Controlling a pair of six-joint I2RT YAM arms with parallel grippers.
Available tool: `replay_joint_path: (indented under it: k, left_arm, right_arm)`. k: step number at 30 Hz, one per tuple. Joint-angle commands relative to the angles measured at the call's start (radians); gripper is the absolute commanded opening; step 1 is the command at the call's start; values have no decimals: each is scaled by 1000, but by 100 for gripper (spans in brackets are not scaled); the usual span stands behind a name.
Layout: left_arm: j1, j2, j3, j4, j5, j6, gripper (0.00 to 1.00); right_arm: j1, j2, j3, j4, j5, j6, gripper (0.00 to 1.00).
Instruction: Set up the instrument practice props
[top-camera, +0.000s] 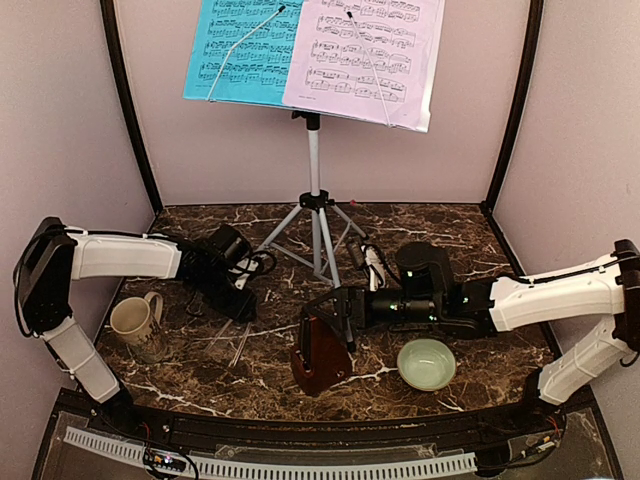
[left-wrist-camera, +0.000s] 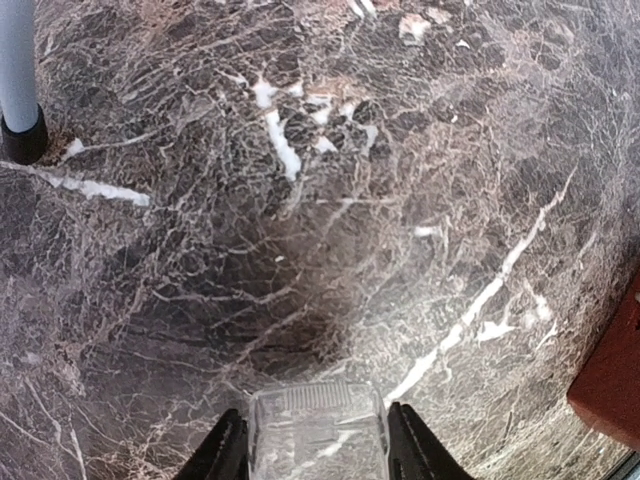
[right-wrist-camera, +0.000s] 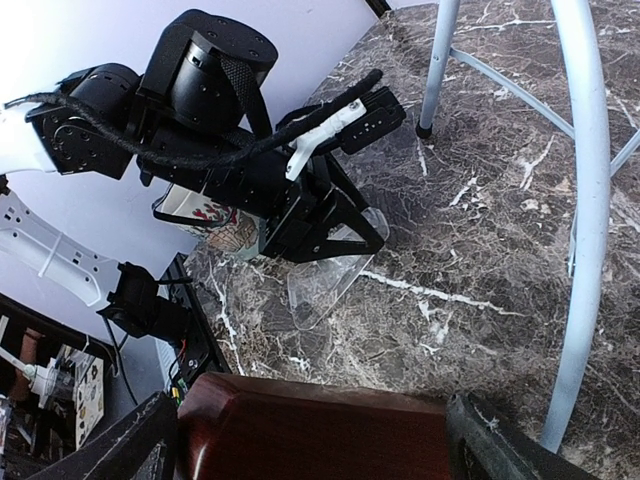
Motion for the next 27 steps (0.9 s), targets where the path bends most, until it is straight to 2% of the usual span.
replay_joint_path:
  k: [1,4,9,12,16,22,27]
  left_arm:
    - [12,3,-2,18,5,-13,38]
    - [12,-10,-3,22,42,-17,57]
    - [12,-48,-11,23,56,-23,71]
    - [12,-80,-11,14,56,-22,77]
    - [12,-172,-25,42,106,-24,78]
    - [6,-349,-143,236,334,-36,73]
    - [-42,-499,-270,394,366,-15,69]
  right_arm:
    - [8,6,-2,-116,23,-35,93]
    - [8,-5,-1,-125,34,-40,94]
    - [8,-19,2,-134,35,-47,95]
    - [7,-32,13,-133,29,-51,100]
    - [8,-56,38,-148,24,-57,100]
    - [8,-120,53,-173,27,-64,100]
    - [9,-165,31,-202,39,-60,99]
